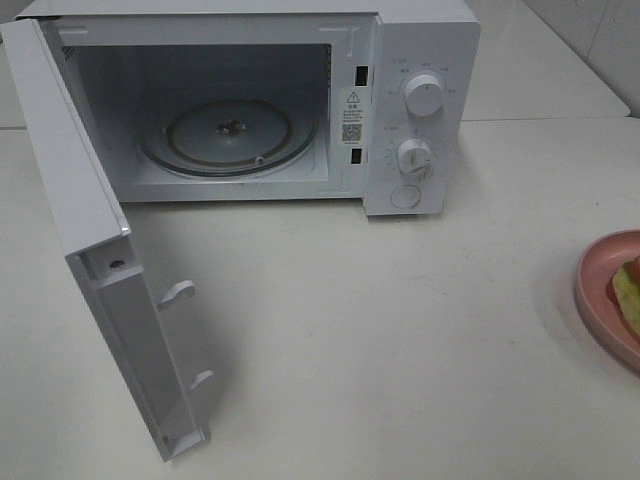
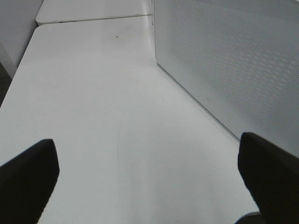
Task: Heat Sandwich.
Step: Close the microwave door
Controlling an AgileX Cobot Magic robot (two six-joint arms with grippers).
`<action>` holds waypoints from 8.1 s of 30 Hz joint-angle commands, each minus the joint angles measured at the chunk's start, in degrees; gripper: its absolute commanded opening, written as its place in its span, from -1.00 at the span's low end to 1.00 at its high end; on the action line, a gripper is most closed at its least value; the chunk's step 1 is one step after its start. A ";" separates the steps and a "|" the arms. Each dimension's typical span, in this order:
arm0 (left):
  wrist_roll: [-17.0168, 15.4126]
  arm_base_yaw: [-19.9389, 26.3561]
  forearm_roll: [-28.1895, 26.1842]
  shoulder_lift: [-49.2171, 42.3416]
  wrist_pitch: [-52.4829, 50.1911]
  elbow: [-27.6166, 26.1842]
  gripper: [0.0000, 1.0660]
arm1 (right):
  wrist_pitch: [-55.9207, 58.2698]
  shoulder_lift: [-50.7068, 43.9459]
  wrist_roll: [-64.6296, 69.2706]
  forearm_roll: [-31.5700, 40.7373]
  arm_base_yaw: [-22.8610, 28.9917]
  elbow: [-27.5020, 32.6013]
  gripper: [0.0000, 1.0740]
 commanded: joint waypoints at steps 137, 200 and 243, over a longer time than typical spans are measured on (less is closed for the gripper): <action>-13.81 -9.74 23.26 86.23 -115.16 8.88 -1.00 | 0.00 -1.66 0.00 0.06 -1.26 0.11 0.35; 1.38 -41.88 -12.83 115.74 -101.81 -34.49 -1.00 | 0.00 -1.66 0.00 0.06 -1.26 0.11 0.35; 6.93 -39.19 -18.79 119.40 -91.67 -44.00 -1.00 | 0.00 -1.66 0.00 0.06 -1.26 0.11 0.35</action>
